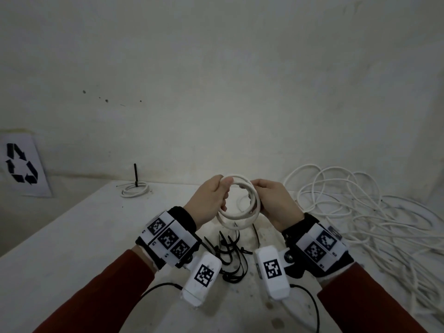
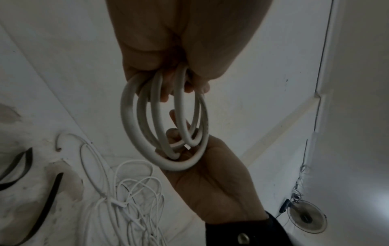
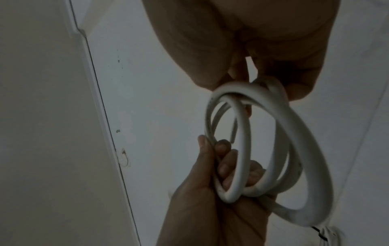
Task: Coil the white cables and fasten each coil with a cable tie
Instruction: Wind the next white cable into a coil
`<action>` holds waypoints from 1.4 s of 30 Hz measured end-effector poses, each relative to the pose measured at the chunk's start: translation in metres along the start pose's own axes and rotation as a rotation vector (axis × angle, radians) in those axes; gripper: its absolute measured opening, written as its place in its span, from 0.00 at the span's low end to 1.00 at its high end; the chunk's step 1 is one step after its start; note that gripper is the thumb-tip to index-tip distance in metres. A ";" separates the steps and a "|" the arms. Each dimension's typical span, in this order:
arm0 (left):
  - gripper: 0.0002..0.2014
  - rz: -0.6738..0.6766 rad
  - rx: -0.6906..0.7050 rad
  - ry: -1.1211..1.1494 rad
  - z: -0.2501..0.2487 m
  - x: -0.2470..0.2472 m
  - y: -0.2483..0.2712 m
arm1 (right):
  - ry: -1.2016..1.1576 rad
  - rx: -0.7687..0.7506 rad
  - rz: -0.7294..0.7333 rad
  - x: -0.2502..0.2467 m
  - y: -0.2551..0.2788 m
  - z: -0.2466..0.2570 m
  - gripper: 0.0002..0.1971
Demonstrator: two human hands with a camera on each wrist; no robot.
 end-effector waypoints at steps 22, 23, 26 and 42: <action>0.19 -0.060 0.110 -0.056 -0.001 -0.002 0.005 | -0.110 -0.108 -0.045 0.009 0.002 -0.004 0.10; 0.20 -0.053 0.104 -0.073 0.000 -0.001 0.006 | -0.098 -0.112 -0.056 0.010 0.001 -0.007 0.10; 0.20 -0.034 0.104 -0.095 0.001 0.003 0.005 | -0.109 -0.116 -0.078 0.014 0.000 -0.014 0.10; 0.12 0.044 -0.145 0.111 0.019 0.001 -0.003 | -0.323 -0.049 -0.004 0.016 0.003 -0.030 0.06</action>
Point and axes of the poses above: each hand's wrist, its own y-axis away from the middle knuckle, its own x-axis out of the palm, z = x × y, the point moved 5 cm from there along -y, towards the middle knuckle, and after that the axes turned 10 degrees about y, right-handed, at the moved point
